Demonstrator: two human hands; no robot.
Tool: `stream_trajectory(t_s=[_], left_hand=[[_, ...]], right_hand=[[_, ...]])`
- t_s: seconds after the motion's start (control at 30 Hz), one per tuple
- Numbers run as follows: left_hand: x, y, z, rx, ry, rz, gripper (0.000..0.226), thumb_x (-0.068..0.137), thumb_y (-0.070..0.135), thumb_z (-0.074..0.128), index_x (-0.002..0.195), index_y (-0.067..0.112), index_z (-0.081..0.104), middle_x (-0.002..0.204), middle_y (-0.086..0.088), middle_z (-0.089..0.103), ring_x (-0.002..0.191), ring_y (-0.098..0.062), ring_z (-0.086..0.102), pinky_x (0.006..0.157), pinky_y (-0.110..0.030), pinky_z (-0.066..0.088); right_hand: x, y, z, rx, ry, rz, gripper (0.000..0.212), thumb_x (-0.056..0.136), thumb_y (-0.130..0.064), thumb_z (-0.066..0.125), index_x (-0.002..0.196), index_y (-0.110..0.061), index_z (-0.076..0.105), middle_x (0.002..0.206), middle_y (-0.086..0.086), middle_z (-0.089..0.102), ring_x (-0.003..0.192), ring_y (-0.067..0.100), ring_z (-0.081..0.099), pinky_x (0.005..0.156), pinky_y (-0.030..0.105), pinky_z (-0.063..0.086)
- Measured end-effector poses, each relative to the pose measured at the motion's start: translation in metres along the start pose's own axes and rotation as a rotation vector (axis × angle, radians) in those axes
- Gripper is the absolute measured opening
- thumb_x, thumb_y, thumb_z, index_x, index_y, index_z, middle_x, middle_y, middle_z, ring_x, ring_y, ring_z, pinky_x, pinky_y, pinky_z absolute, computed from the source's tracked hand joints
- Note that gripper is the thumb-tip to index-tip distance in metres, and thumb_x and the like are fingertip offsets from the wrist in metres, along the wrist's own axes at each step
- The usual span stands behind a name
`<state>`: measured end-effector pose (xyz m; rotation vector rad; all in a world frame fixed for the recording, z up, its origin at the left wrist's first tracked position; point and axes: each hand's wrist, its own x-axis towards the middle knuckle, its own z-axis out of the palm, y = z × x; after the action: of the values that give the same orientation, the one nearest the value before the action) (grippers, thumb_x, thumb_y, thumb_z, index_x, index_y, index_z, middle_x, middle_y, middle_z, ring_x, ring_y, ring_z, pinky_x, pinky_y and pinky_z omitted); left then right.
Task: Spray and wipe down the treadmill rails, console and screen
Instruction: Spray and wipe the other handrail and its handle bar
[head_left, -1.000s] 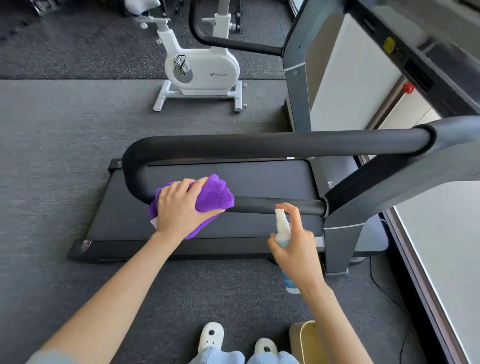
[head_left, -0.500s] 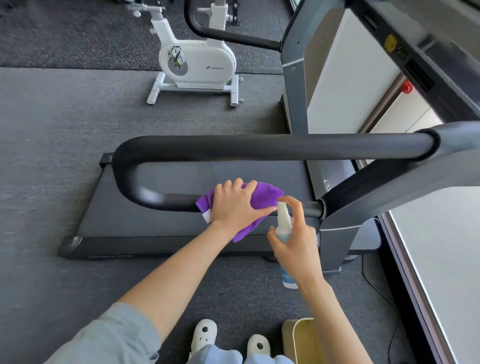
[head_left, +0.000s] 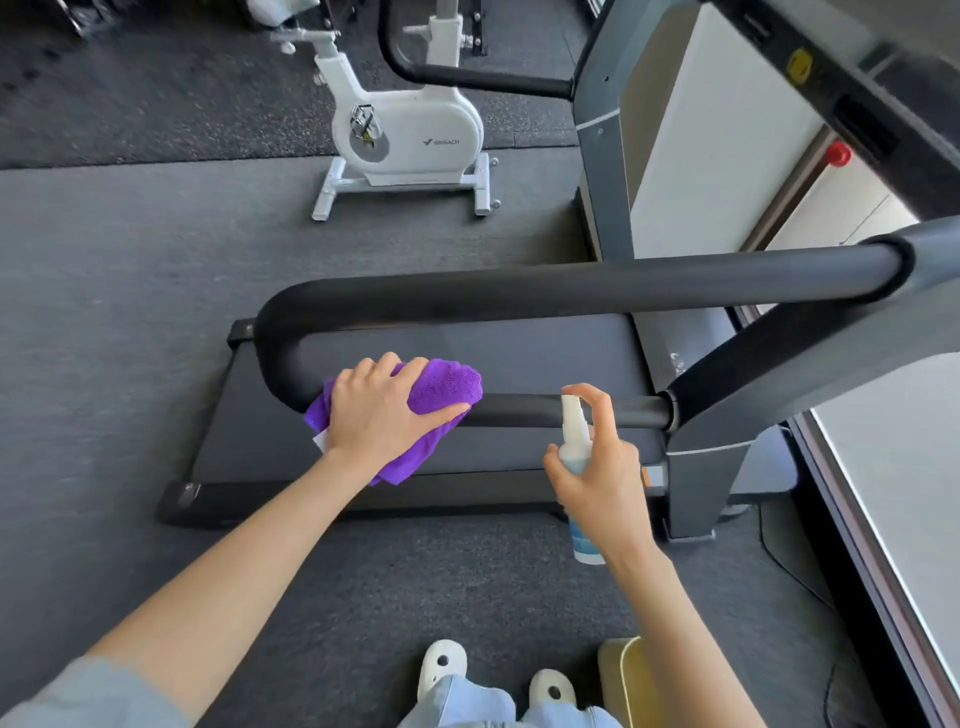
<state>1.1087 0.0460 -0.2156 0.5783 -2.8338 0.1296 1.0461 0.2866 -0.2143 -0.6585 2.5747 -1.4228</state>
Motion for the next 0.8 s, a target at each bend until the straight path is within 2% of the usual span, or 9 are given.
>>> stream_trajectory(t_s=[0.1,0.2,0.27,0.4,0.47,0.53,0.63,0.7,0.8], left_hand=[[0.015,0.042,0.005,-0.018,-0.057,0.015,0.079,0.071,0.087,0.029,0.101,0.025,0.067,0.08,0.0,0.063,0.072,-0.027,0.061,0.059,-0.031,0.035],[0.03,0.098,0.013,-0.032,-0.084,0.096,0.081,0.072,0.088,0.024,0.111,0.028,0.062,0.09,0.001,0.065,0.079,-0.024,0.063,0.06,-0.031,0.039],[0.036,0.139,0.017,-0.053,-0.106,0.142,0.08,0.075,0.087,0.026,0.118,0.028,0.058,0.097,-0.002,0.064,0.083,-0.024,0.062,0.063,-0.031,0.039],[0.041,0.192,0.024,-0.1,-0.161,0.221,0.077,0.079,0.082,0.036,0.13,0.026,0.048,0.11,-0.008,0.058,0.094,-0.028,0.057,0.074,-0.036,0.042],[0.043,0.19,0.025,-0.124,-0.179,0.234,0.077,0.078,0.082,0.041,0.131,0.026,0.048,0.11,-0.008,0.058,0.095,-0.028,0.058,0.075,-0.036,0.042],[0.042,0.17,0.024,-0.141,-0.181,0.232,0.077,0.075,0.083,0.044,0.129,0.028,0.049,0.108,-0.006,0.06,0.096,-0.028,0.06,0.074,-0.035,0.042],[0.034,0.116,0.017,-0.155,-0.167,0.177,0.076,0.072,0.085,0.044,0.121,0.028,0.055,0.101,-0.003,0.064,0.092,-0.026,0.063,0.07,-0.033,0.042],[0.027,0.075,0.011,-0.171,-0.17,0.108,0.077,0.069,0.087,0.044,0.115,0.027,0.057,0.097,-0.001,0.065,0.088,-0.026,0.064,0.069,-0.033,0.042],[0.02,0.038,0.005,-0.175,-0.159,0.024,0.079,0.065,0.089,0.045,0.114,0.028,0.059,0.097,0.0,0.066,0.088,-0.027,0.064,0.071,-0.035,0.044]], right_hand=[[-0.001,0.007,-0.014,-0.007,0.029,0.048,0.052,0.087,-0.011,0.061,0.122,-0.043,0.038,0.059,-0.006,0.051,0.05,0.015,0.053,0.051,0.034,0.048],[-0.004,0.014,-0.032,-0.031,0.09,0.09,0.054,0.085,-0.01,0.061,0.122,-0.042,0.04,0.061,-0.006,0.052,0.052,0.017,0.054,0.054,0.038,0.051],[-0.005,0.019,-0.045,-0.047,0.141,0.113,0.055,0.084,-0.009,0.061,0.12,-0.045,0.04,0.06,-0.005,0.052,0.052,0.018,0.055,0.051,0.038,0.051],[-0.006,0.026,-0.064,-0.075,0.217,0.114,0.054,0.083,-0.007,0.062,0.118,-0.042,0.041,0.058,-0.007,0.053,0.054,0.013,0.055,0.047,0.026,0.044],[-0.007,0.026,-0.068,-0.094,0.223,0.116,0.055,0.083,-0.006,0.063,0.118,-0.041,0.041,0.06,-0.008,0.053,0.058,0.011,0.056,0.048,0.028,0.043],[-0.008,0.024,-0.067,-0.097,0.21,0.131,0.055,0.083,-0.005,0.062,0.12,-0.04,0.041,0.062,-0.008,0.053,0.054,0.014,0.055,0.052,0.037,0.049],[-0.007,0.021,-0.061,-0.063,0.164,0.162,0.054,0.085,-0.007,0.062,0.123,-0.039,0.041,0.066,0.002,0.054,0.058,0.031,0.058,0.059,0.052,0.054],[-0.006,0.022,-0.057,-0.03,0.151,0.16,0.053,0.086,-0.007,0.061,0.123,-0.039,0.041,0.071,0.004,0.056,0.06,0.037,0.06,0.061,0.053,0.055],[-0.006,0.024,-0.055,-0.01,0.15,0.168,0.053,0.088,-0.007,0.062,0.124,-0.039,0.04,0.078,0.004,0.058,0.06,0.036,0.062,0.06,0.052,0.057]])
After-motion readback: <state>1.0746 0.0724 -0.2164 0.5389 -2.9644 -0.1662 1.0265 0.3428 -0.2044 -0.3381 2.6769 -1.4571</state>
